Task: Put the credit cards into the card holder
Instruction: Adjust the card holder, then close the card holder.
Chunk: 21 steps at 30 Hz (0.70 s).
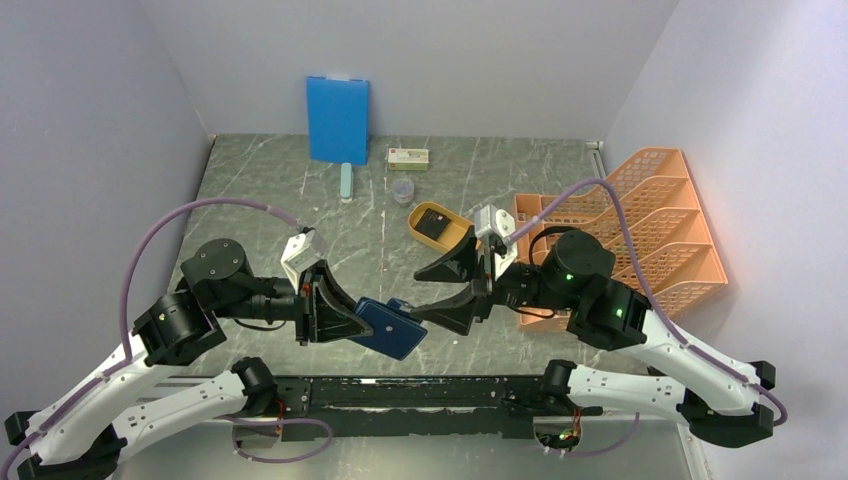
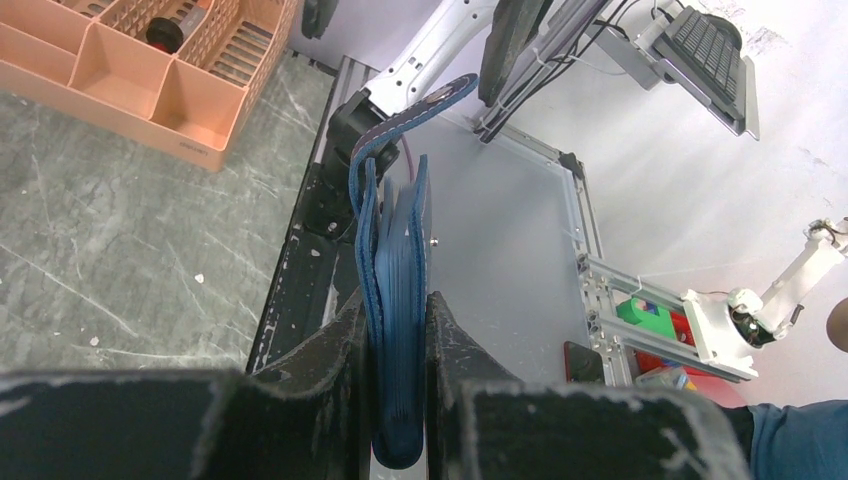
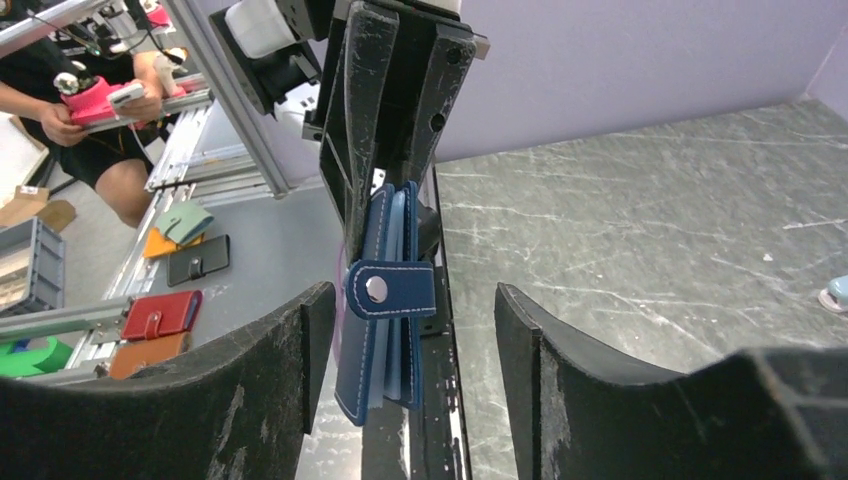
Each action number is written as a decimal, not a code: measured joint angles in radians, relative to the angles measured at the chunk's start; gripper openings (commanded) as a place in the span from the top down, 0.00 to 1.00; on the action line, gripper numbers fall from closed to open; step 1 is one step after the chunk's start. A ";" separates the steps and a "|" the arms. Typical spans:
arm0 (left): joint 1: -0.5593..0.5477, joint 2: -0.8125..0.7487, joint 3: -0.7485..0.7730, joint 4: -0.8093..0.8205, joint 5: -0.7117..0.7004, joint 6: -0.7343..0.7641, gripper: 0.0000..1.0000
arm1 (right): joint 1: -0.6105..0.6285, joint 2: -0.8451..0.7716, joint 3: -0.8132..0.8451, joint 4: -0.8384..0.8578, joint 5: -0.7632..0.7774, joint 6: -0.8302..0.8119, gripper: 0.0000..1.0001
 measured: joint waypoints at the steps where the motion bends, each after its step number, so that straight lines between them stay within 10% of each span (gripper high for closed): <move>1: 0.000 0.000 0.000 -0.001 -0.002 0.000 0.95 | 0.000 0.003 0.003 0.003 -0.004 0.001 0.43; 21: 0.000 -0.013 0.000 -0.008 -0.042 0.000 0.95 | 0.000 0.042 0.031 0.011 -0.041 0.014 0.86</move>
